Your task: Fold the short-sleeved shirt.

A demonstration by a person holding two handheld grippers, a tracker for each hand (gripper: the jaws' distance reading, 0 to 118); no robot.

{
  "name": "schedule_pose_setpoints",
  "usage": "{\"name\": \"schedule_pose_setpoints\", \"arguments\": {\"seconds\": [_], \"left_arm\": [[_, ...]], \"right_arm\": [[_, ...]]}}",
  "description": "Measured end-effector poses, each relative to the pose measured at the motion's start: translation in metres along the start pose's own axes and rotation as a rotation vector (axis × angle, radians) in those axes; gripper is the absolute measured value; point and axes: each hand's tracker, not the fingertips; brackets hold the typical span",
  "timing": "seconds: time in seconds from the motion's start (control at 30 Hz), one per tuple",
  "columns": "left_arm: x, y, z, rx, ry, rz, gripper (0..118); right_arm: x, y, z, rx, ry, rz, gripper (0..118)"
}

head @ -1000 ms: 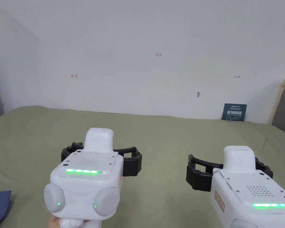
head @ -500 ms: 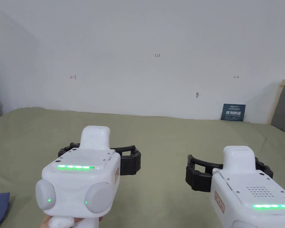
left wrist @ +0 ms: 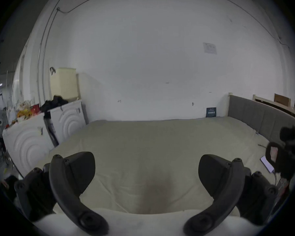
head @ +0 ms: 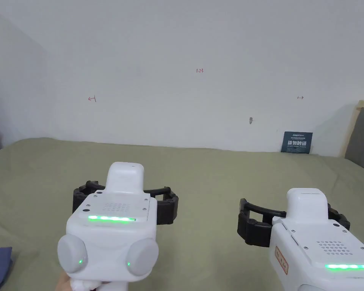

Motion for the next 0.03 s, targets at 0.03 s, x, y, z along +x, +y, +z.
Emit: {"name": "schedule_pose_setpoints", "arguments": {"seconds": [0.03], "left_arm": [[-0.0016, 0.0041, -0.0036, -0.020, 0.011, 0.059, 118]], "right_arm": [[-0.0001, -0.0002, 0.0000, -0.002, 0.001, 0.000, 118]]}}
